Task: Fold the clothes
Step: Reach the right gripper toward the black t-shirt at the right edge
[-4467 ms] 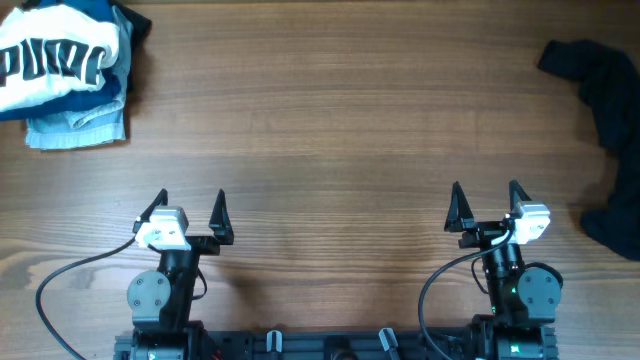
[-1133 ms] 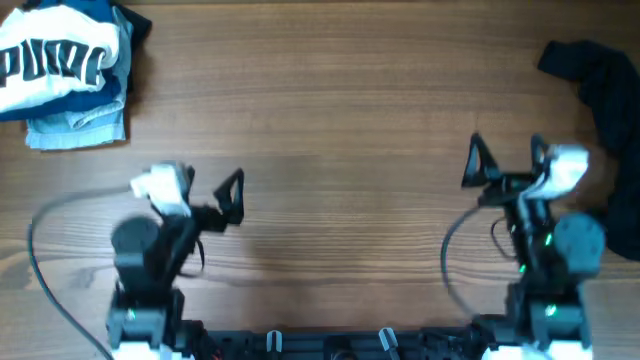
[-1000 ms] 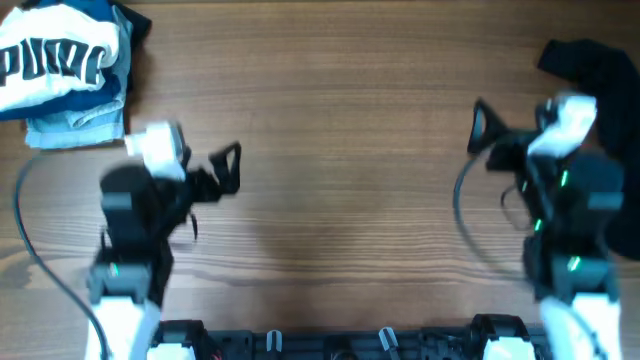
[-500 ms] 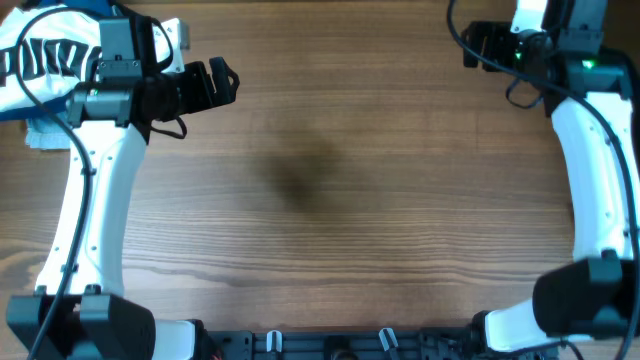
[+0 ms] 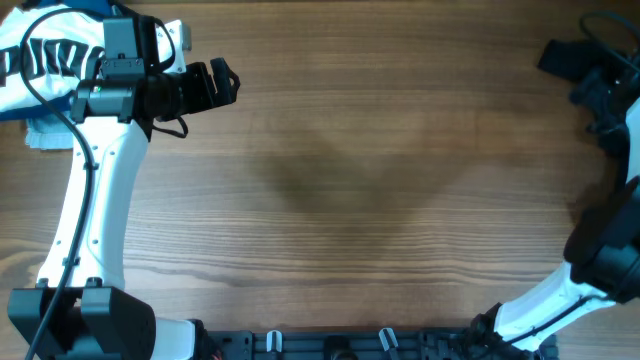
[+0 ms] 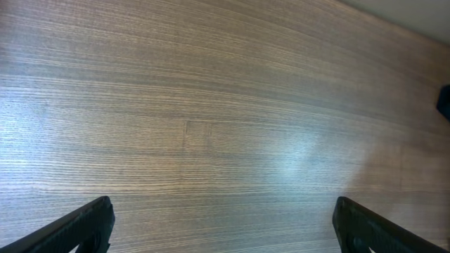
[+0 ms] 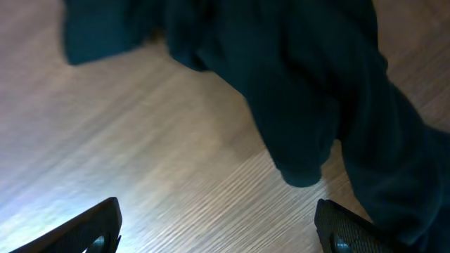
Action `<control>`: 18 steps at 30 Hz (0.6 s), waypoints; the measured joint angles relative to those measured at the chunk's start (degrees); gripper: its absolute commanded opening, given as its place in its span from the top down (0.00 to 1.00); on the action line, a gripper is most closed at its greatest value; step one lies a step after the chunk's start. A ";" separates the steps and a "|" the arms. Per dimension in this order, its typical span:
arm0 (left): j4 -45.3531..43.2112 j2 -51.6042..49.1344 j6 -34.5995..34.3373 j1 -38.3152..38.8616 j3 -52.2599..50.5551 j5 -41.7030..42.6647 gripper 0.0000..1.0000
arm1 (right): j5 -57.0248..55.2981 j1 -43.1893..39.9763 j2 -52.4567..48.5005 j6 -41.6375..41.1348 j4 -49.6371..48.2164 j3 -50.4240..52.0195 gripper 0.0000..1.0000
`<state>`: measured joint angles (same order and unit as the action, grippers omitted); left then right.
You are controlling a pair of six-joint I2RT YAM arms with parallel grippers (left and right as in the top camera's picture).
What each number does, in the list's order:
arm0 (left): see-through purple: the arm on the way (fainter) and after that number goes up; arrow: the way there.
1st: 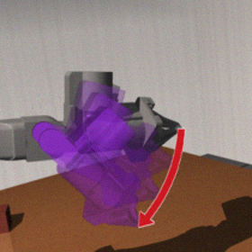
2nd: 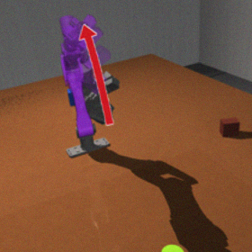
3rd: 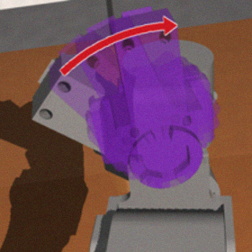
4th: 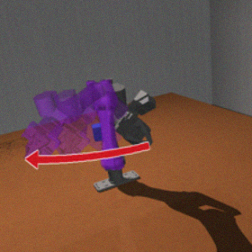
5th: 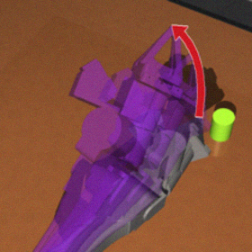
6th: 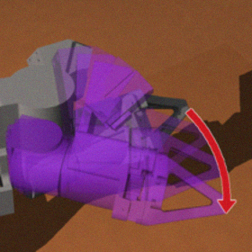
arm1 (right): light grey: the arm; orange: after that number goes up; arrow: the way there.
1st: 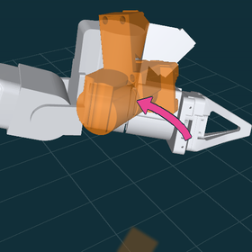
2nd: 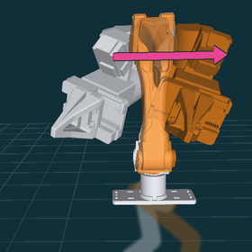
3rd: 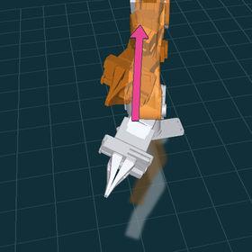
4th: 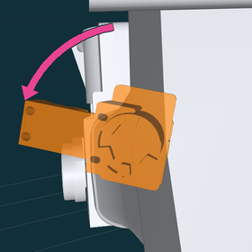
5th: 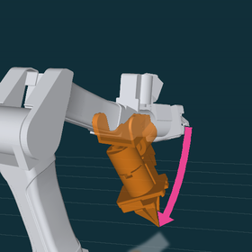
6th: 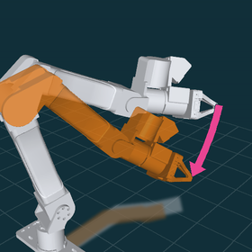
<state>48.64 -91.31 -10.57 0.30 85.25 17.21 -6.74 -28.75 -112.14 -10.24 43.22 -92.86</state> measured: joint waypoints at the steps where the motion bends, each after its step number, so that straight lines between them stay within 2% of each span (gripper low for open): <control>1: 0.00 0.00 0.00 0.00 0.00 0.00 0.00 | 0.00 -0.66 -1.29 0.11 -0.42 0.00 0.12; 7: -0.04 0.00 0.00 0.00 0.00 0.00 0.00 | 0.31 -5.11 -4.57 1.27 -6.49 -0.02 0.13; 12: 0.04 0.00 0.00 0.00 0.00 0.00 0.00 | 2.73 -6.60 -6.88 4.59 -10.99 -0.09 0.22; 16: 0.04 0.00 0.00 0.00 0.00 0.00 0.00 | 3.82 -6.49 -9.84 5.68 -11.63 -0.09 0.41; 18: 0.04 0.00 0.00 0.00 0.00 0.00 0.00 | 4.13 -6.49 -10.75 5.92 -11.69 -0.09 0.57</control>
<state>48.69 -91.31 -10.57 0.30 85.25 17.21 -2.61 -35.24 -122.89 -4.32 31.53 -92.95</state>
